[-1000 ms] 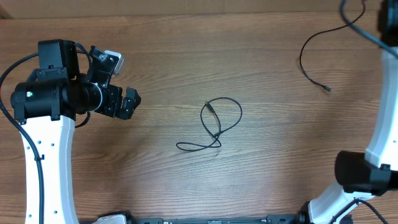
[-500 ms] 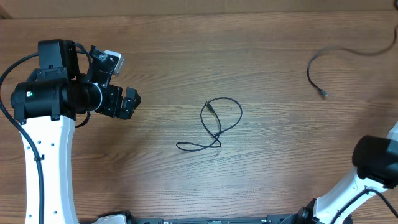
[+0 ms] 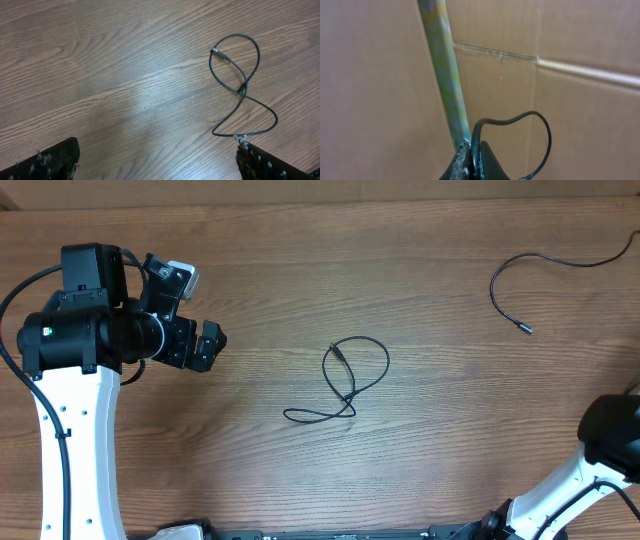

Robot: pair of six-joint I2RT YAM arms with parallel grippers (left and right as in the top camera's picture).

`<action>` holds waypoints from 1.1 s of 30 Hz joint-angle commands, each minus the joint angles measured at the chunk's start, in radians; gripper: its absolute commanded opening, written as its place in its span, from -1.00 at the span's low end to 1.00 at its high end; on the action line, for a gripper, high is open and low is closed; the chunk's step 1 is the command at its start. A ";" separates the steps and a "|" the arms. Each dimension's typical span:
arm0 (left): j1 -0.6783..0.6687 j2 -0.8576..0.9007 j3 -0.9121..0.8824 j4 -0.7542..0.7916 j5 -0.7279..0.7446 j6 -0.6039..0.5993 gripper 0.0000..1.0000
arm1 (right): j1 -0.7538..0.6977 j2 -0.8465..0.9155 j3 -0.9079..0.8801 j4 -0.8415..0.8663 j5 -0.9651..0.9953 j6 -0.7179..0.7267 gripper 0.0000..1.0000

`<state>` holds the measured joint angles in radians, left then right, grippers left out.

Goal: Untangle cables

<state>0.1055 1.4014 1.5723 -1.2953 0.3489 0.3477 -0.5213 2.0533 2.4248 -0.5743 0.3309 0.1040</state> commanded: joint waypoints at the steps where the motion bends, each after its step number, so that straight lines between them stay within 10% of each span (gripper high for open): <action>1: 0.005 -0.001 0.008 -0.002 0.014 0.012 0.99 | -0.005 0.036 -0.003 -0.038 -0.031 0.005 -0.92; 33: 0.005 -0.001 0.008 -0.002 0.014 0.012 0.99 | -0.036 0.168 -0.167 -0.429 -0.030 0.001 -0.92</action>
<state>0.1055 1.4014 1.5723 -1.2957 0.3489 0.3477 -0.5503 2.2040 2.2837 -1.0004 0.2985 0.1043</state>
